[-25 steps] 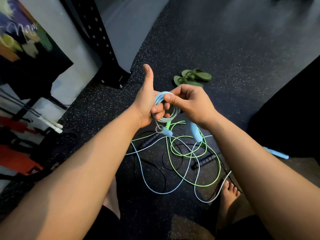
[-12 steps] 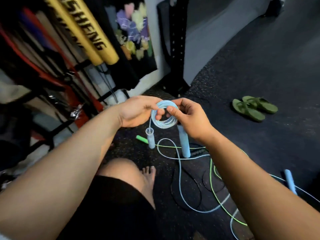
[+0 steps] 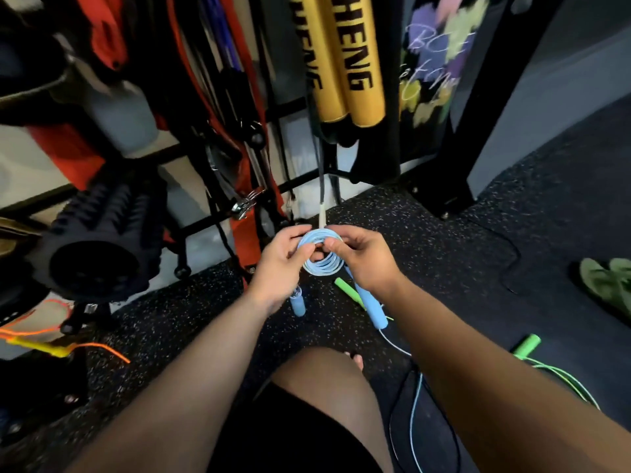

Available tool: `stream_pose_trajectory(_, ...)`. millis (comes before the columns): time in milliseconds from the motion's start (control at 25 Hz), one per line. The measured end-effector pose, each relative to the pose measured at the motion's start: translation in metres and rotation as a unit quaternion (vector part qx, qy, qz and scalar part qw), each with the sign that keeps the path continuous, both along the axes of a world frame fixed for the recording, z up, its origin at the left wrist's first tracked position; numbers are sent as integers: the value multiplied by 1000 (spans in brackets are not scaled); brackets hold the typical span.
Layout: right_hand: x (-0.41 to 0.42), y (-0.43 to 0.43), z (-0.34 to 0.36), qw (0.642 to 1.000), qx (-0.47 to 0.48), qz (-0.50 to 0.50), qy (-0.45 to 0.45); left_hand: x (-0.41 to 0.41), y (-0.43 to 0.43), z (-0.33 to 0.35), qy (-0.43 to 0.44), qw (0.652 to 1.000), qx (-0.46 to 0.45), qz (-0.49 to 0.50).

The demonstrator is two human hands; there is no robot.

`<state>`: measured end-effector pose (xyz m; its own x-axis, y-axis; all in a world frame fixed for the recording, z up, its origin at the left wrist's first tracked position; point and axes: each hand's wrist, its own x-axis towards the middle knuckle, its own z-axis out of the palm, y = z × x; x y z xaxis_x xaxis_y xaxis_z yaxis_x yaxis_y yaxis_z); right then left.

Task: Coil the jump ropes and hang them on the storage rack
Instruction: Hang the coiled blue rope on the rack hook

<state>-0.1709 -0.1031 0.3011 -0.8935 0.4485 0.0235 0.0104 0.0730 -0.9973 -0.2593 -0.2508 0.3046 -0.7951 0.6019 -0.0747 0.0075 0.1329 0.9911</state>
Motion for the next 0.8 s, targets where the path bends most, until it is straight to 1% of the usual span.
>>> stream_pose_trajectory(80,-27,-3,-21,1000,-15,-4,-17,-15,-4,-19,-32,997,16,61)
stream_pose_trajectory(280,-95,0,-58,999,-13,9,-46,-69,-2,-60,-39,989,1,145)
stream_pose_trajectory(360,-126,7,-71,999,-6,15,-51,-94,4,-74,-47,982,9,181)
stream_pose_trajectory(440,-149,13,-82,998,8,11,-55,-114,13,-86,-43,977,16,208)
stream_pose_trajectory(520,-169,18,-95,998,40,-5,-57,-130,24,-99,-20,971,-1,237)
stream_pose_trajectory(680,-185,23,-120,993,103,-34,-42,-148,35,-126,19,967,-21,252)
stream_pose_trajectory(800,-196,29,-137,996,74,-20,-33,-162,36,-139,20,968,-33,248)
